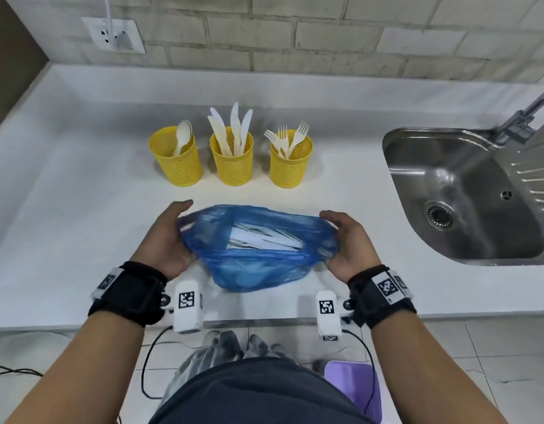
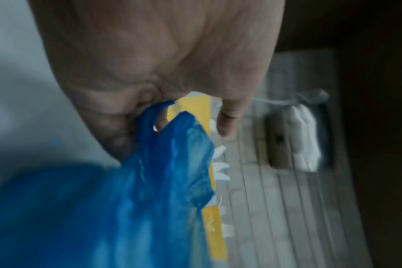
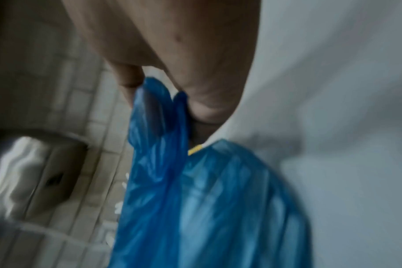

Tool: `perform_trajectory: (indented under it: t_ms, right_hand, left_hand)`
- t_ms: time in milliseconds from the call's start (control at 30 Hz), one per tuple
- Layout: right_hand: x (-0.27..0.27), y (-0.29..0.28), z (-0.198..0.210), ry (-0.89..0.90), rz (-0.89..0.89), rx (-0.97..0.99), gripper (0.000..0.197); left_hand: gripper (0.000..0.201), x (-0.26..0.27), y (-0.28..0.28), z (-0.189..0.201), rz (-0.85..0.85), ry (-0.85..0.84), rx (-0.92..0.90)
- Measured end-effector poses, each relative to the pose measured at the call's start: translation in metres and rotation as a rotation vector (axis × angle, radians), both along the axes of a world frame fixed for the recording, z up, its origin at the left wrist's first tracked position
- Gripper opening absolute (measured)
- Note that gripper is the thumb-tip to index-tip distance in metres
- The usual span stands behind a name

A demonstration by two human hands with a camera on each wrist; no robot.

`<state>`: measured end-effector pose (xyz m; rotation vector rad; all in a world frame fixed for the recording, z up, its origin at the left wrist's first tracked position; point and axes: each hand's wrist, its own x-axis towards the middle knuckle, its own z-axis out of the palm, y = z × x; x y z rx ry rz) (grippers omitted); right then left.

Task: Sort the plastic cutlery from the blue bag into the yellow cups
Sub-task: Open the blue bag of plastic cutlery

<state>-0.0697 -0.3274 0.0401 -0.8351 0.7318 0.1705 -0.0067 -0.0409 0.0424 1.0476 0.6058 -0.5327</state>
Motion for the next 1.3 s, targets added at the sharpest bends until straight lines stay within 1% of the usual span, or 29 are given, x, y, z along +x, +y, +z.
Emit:
perform_trajectory:
  t_ms: [67,100,167,200,233,267,333,367,433,467,500,533,600,667,733,767,833,867,900,933,967,1000,1033,1067,1100,1133,1167,1233,1300]
  right_hand:
    - [0.002,-0.003,0.002,-0.036,0.077,-0.344,0.01]
    - [0.001,-0.004,0.003,-0.062,0.171,-0.568,0.023]
    - [-0.002,-0.004,0.003,-0.065,0.318,-1.022,0.041]
    - [-0.004,-0.004,0.003,-0.074,0.359,-1.225,0.046]
    - [-0.008,-0.001,0.006,-0.094,0.394,-1.37,0.05]
    - [-0.011,0.002,0.008,-0.113,0.431,-1.453,0.053]
    - [-0.013,0.01,0.007,-0.097,0.529,-1.516,0.054]
    - [-0.012,0.012,0.003,-0.082,0.576,-1.543,0.048]
    - [-0.008,0.013,-0.004,-0.126,0.587,-1.571,0.027]
    - [-0.007,0.012,-0.005,-0.187,0.539,-1.55,0.015]
    - [-0.006,0.011,-0.005,-0.251,0.487,-1.515,0.007]
    - [-0.005,0.011,-0.004,-0.295,0.441,-1.484,0.006]
    - [-0.001,0.009,-0.003,-0.34,0.373,-1.372,0.015]
    - [0.004,0.008,-0.001,-0.346,0.308,-1.202,0.025]
    - [0.009,0.007,0.004,-0.334,0.177,-0.886,0.034]
    - [0.013,0.005,0.009,-0.296,0.123,-0.659,0.037]
    - [0.022,-0.001,0.008,-0.175,0.063,-0.212,0.029]
    - [0.026,-0.004,0.003,-0.123,0.054,-0.04,0.022]
    - [0.029,-0.004,-0.002,-0.07,0.04,0.043,0.027]
    - [0.029,-0.005,-0.007,-0.02,0.032,0.062,0.041]
    - [0.03,-0.005,-0.012,0.018,0.017,0.07,0.051]
    - [0.03,-0.005,-0.014,0.037,0.005,0.087,0.047]
    - [0.029,-0.005,-0.012,0.039,0.006,0.076,0.035]
    - [0.027,-0.006,-0.013,0.02,0.006,0.051,0.026]
    - [0.025,-0.009,-0.014,-0.005,0.018,-0.043,0.024]
    - [0.023,-0.012,-0.018,-0.033,0.031,-0.185,0.025]
    - [0.02,-0.015,-0.02,-0.068,0.065,-0.356,0.029]
    - [0.013,-0.02,-0.024,-0.087,0.208,-0.718,0.04]
    - [0.004,-0.025,-0.019,-0.032,0.335,-0.988,0.048]
  left_hand:
    - [0.054,0.001,0.002,0.008,-0.079,-0.17,0.347]
    - [0.062,0.001,0.004,0.009,-0.126,-0.294,0.563]
    - [0.059,-0.002,0.002,0.013,-0.213,-0.562,1.007]
    - [0.058,-0.004,0.0,0.015,-0.248,-0.69,1.175]
    - [0.058,-0.004,-0.003,0.017,-0.287,-0.78,1.278]
    - [0.058,-0.005,-0.007,0.018,-0.351,-0.815,1.331]
    - [0.054,-0.003,-0.013,0.013,-0.512,-0.767,1.386]
    - [0.049,-0.003,-0.016,0.01,-0.58,-0.738,1.428]
    - [0.03,-0.004,-0.022,0.007,-0.607,-0.759,1.468]
    - [0.026,-0.006,-0.024,0.006,-0.585,-0.79,1.452]
    - [0.027,-0.007,-0.026,0.005,-0.548,-0.84,1.423]
    - [0.029,-0.007,-0.026,0.003,-0.512,-0.882,1.378]
    - [0.037,-0.006,-0.028,0.006,-0.421,-0.904,1.254]
    - [0.045,-0.005,-0.03,0.014,-0.333,-0.829,1.118]
    - [0.046,-0.002,-0.032,0.026,-0.22,-0.68,0.876]
    - [0.042,0.002,-0.032,0.029,-0.158,-0.571,0.681]
    - [0.031,0.012,-0.029,0.029,-0.101,-0.321,0.227]
    - [0.034,0.016,-0.025,0.026,-0.121,-0.218,0.056]
    - [0.04,0.019,-0.023,0.023,-0.183,-0.15,-0.048]
    - [0.044,0.02,-0.022,0.02,-0.228,-0.114,-0.103]
    - [0.044,0.019,-0.022,0.016,-0.243,-0.101,-0.116]
    - [0.04,0.019,-0.023,0.012,-0.231,-0.098,-0.119]
    - [0.034,0.018,-0.024,0.008,-0.217,-0.111,-0.097]
    - [0.034,0.018,-0.023,0.003,-0.22,-0.138,-0.055]
    - [0.041,0.017,-0.021,-0.003,-0.247,-0.184,0.042]
    - [0.051,0.015,-0.019,-0.005,-0.268,-0.231,0.171]
    - [0.054,0.013,-0.017,-0.006,-0.297,-0.284,0.32]
    - [0.047,0.008,-0.011,-0.005,-0.362,-0.381,0.64]
    - [0.047,0.002,-0.005,0.0,-0.418,-0.447,0.949]
